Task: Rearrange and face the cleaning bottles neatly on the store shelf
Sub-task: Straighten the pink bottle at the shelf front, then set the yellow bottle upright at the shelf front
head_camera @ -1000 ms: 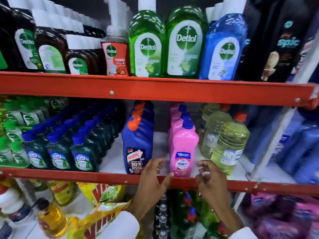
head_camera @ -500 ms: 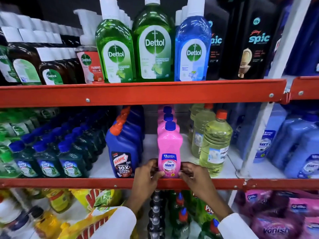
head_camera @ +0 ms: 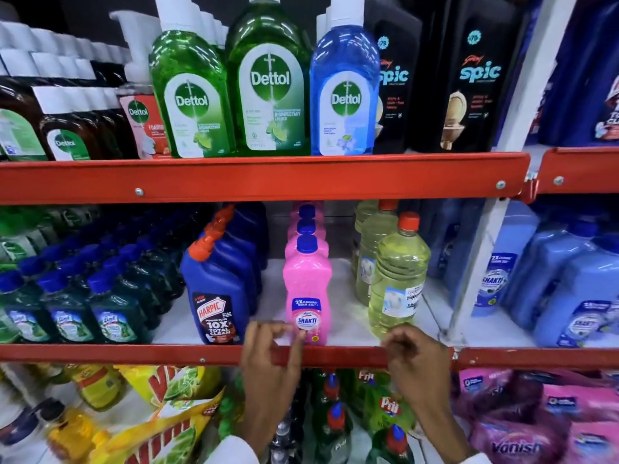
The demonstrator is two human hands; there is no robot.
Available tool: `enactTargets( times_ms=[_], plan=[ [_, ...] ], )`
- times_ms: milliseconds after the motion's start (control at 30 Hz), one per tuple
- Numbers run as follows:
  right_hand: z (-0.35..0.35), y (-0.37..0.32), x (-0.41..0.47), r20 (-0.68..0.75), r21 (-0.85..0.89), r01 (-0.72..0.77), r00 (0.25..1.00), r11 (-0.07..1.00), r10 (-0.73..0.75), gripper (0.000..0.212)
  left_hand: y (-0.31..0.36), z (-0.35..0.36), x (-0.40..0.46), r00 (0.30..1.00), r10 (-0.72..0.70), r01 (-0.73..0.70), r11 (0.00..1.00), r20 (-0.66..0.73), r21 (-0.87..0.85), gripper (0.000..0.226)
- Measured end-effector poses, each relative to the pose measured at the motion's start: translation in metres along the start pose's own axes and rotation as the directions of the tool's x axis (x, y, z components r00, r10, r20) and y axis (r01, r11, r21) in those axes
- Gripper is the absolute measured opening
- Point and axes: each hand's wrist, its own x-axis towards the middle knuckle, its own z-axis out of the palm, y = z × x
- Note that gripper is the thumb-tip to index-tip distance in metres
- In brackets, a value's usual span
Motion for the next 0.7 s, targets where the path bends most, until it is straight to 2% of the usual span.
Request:
enactTargets(
  times_ms=[67, 133, 200, 267, 333, 400, 533, 700],
  plan=[
    [-0.022, 0.014, 0.009, -0.127, -0.025, -0.036, 0.991, 0.999, 0.032, 0.046, 0.021, 0.02, -0.013, 0.992, 0.106, -0.103, 0.994, 0.072, -0.044, 0.016],
    [-0.032, 0.026, 0.021, -0.132, -0.088, -0.045, 0.991, 0.995, 0.033, 0.045, 0.037, 0.044, -0.017, 0.968, 0.119, -0.106, 0.992, 0.221, -0.07, 0.015],
    [-0.035, 0.032, 0.032, -0.003, -0.203, -0.035, 0.999, 0.979, 0.035, 0.057, 0.048, 0.068, -0.012, 0.942, 0.053, -0.026, 0.996, 0.331, -0.083, 0.026],
    [-0.035, 0.03, 0.04, 0.145, -0.293, 0.002, 0.989, 0.956, 0.042, 0.071, 0.05, 0.091, -0.004, 0.921, -0.01, 0.025, 0.999, 0.39, -0.034, 0.048],
    [-0.035, 0.025, 0.045, 0.245, -0.275, 0.047, 0.969, 0.96, 0.023, 0.073, 0.055, 0.108, 0.004, 0.885, -0.066, 0.082, 0.997, 0.461, -0.014, 0.064],
    [-0.037, 0.023, 0.049, 0.295, -0.215, 0.07, 0.955, 0.974, -0.004, 0.064, 0.058, 0.119, 0.011, 0.843, -0.126, 0.162, 0.986, 0.524, -0.024, 0.068],
    [-0.038, 0.028, 0.053, 0.266, -0.187, 0.079, 0.964, 0.979, -0.027, 0.049, 0.056, 0.127, 0.017, 0.848, -0.166, 0.211, 0.977, 0.503, -0.033, 0.073],
    [-0.043, 0.033, 0.051, 0.275, -0.174, 0.09, 0.961, 0.981, -0.04, 0.048, 0.058, 0.127, 0.014, 0.872, -0.169, 0.207, 0.978, 0.459, -0.033, 0.064]
  ],
)
